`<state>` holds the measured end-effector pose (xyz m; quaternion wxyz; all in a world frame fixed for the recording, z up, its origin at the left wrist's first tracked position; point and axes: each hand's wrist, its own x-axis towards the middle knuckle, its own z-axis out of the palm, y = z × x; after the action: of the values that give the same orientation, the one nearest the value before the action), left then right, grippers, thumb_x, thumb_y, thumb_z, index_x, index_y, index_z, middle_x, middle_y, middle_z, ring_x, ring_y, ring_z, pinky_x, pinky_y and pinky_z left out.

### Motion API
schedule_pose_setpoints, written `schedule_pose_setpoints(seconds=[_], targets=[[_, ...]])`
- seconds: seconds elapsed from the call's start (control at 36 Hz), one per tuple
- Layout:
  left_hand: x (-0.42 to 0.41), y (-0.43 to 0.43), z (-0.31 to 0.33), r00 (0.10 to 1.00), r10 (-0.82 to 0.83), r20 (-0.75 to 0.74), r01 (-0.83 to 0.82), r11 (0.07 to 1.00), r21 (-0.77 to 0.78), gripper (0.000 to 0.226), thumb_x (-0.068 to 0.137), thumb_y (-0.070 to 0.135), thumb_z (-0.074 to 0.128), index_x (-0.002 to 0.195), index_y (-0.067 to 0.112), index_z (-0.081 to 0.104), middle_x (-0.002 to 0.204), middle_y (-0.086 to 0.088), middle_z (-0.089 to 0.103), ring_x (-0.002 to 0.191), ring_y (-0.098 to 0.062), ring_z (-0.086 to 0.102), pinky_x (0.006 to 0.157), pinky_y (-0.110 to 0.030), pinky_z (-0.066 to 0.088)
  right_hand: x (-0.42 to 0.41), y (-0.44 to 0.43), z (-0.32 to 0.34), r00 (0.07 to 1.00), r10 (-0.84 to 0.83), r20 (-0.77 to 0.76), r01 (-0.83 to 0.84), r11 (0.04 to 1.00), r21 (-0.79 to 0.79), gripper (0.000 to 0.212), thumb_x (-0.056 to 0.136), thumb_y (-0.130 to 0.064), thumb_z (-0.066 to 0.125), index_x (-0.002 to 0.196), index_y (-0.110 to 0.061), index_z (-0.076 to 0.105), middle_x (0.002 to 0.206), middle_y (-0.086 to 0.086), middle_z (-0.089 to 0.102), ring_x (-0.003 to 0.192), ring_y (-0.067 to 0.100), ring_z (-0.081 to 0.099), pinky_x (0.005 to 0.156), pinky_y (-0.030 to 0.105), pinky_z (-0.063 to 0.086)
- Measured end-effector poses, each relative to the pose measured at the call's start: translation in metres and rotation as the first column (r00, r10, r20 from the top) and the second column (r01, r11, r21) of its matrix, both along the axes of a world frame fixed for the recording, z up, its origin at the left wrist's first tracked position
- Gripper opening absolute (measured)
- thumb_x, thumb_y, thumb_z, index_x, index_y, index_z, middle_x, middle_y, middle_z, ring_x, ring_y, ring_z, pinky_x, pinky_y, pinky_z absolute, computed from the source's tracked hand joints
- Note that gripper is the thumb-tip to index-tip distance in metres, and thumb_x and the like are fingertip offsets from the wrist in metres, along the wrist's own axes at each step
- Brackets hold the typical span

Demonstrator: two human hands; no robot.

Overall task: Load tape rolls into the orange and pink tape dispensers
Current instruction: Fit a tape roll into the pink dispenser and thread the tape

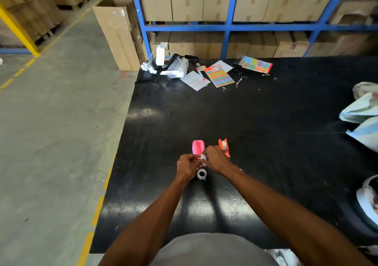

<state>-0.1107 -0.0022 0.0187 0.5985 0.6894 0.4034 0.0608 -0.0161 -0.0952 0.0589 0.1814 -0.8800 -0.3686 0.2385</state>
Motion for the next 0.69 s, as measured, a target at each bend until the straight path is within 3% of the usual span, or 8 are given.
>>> schedule_pose_setpoints(seconds=[0.11, 0.22, 0.39, 0.5, 0.61, 0.69], targets=[[-0.002, -0.005, -0.002, 1.0, -0.006, -0.008, 0.007, 0.998, 0.058, 0.026, 0.085, 0.009, 0.078, 0.107, -0.003, 0.076, 0.104, -0.02, 0.077, 0.086, -0.018, 0.068, 0.09, -0.035, 0.06, -0.004, -0.004, -0.004, 1.0, -0.03, -0.001, 0.03, 0.999, 0.013, 0.013, 0.085, -0.013, 0.061, 0.09, -0.002, 0.068, 0.097, 0.017, 0.071, 0.087, 0.033, 0.067, 0.077, 0.043, 0.056], [-0.004, -0.008, -0.004, 1.0, 0.007, -0.024, -0.005, 0.996, 0.085, 0.025, 0.084, 0.013, 0.079, 0.104, -0.002, 0.076, 0.102, -0.017, 0.077, 0.084, -0.015, 0.068, 0.078, -0.024, 0.055, -0.006, -0.004, -0.01, 0.999, -0.051, -0.006, 0.051, 0.998, 0.022, 0.013, 0.085, -0.013, 0.062, 0.089, -0.001, 0.068, 0.095, 0.018, 0.072, 0.086, 0.034, 0.067, 0.074, 0.042, 0.056], [-0.003, -0.01, -0.006, 0.997, 0.077, -0.005, -0.077, 0.993, 0.091, 0.025, 0.085, 0.017, 0.078, 0.102, -0.001, 0.077, 0.097, -0.017, 0.079, 0.079, -0.015, 0.069, 0.074, -0.025, 0.057, -0.005, -0.005, -0.012, 0.993, -0.093, -0.072, 0.101, 0.988, 0.119, 0.02, 0.082, -0.014, 0.07, 0.1, -0.006, 0.076, 0.101, 0.015, 0.074, 0.093, 0.031, 0.068, 0.083, 0.041, 0.056], [-0.003, -0.007, -0.005, 0.996, 0.085, 0.023, -0.086, 0.993, 0.08, 0.025, 0.086, 0.014, 0.077, 0.104, -0.004, 0.076, 0.096, -0.022, 0.078, 0.079, -0.02, 0.07, 0.083, -0.036, 0.061, 0.003, -0.005, -0.013, 0.992, -0.061, -0.11, 0.074, 0.99, 0.119, 0.016, 0.081, -0.01, 0.073, 0.095, -0.003, 0.077, 0.089, 0.017, 0.076, 0.078, 0.026, 0.067, 0.074, 0.033, 0.052], [-0.004, -0.004, -0.003, 0.998, 0.049, 0.039, -0.051, 0.996, 0.079, 0.023, 0.088, 0.01, 0.074, 0.104, -0.006, 0.076, 0.097, -0.024, 0.077, 0.08, -0.02, 0.067, 0.084, -0.038, 0.059, 0.006, -0.009, -0.01, 0.995, -0.046, -0.089, 0.056, 0.992, 0.114, 0.011, 0.082, -0.018, 0.075, 0.091, -0.014, 0.076, 0.094, 0.013, 0.076, 0.09, 0.025, 0.069, 0.091, 0.033, 0.042], [-0.002, -0.003, 0.0, 0.999, -0.017, 0.031, 0.014, 0.996, 0.084, 0.019, 0.091, 0.014, 0.071, 0.099, -0.001, 0.079, 0.086, -0.014, 0.075, 0.077, -0.016, 0.064, 0.079, -0.036, 0.058, 0.008, -0.011, -0.012, 0.996, -0.027, -0.085, 0.039, 0.989, 0.145, 0.009, 0.081, -0.024, 0.077, 0.083, -0.017, 0.074, 0.088, 0.011, 0.075, 0.085, 0.023, 0.067, 0.089, 0.036, 0.039]])
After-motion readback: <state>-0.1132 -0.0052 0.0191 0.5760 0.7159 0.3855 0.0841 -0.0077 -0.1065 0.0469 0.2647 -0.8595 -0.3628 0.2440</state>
